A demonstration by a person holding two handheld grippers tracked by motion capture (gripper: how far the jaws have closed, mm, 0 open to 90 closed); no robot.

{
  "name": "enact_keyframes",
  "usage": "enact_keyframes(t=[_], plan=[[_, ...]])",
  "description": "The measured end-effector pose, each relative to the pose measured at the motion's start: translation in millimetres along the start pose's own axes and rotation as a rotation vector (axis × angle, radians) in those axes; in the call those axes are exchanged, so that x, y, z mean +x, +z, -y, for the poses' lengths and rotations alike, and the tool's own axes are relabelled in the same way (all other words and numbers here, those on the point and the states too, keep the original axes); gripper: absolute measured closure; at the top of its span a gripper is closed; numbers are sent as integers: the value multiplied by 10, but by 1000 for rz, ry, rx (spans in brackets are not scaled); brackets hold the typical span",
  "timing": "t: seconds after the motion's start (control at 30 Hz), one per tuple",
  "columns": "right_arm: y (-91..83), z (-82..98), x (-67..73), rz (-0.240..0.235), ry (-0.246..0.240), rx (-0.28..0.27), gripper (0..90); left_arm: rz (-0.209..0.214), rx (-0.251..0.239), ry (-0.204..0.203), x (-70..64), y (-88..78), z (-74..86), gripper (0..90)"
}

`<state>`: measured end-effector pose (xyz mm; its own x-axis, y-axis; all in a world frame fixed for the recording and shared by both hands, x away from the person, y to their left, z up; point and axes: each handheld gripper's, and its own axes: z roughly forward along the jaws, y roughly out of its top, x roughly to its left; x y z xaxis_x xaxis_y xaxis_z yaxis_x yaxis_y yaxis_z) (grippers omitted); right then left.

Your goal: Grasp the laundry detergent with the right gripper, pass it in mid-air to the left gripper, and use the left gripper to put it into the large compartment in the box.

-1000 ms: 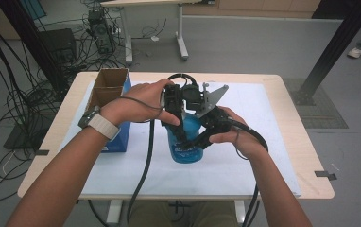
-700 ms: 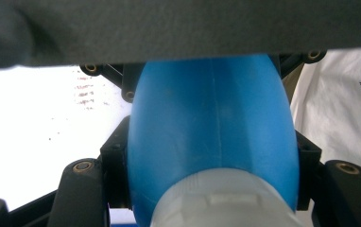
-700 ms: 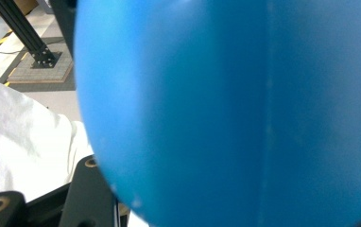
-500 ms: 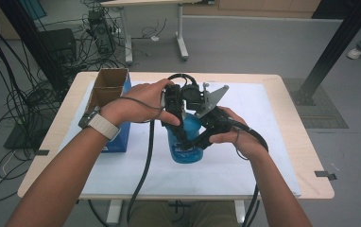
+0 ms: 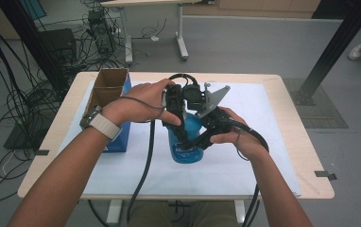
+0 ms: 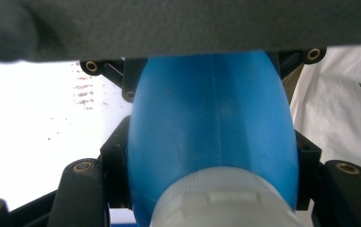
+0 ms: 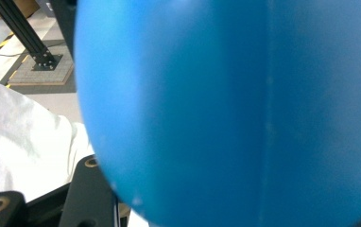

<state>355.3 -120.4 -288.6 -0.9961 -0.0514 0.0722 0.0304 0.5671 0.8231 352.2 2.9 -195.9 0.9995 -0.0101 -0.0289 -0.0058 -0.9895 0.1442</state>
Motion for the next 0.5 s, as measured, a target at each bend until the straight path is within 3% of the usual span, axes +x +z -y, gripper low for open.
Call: enact_keyframes(t=[0.5], plan=[[5,-15,2,-2,-8,2,432,-5,-8,0,-14,-17,-3,379]])
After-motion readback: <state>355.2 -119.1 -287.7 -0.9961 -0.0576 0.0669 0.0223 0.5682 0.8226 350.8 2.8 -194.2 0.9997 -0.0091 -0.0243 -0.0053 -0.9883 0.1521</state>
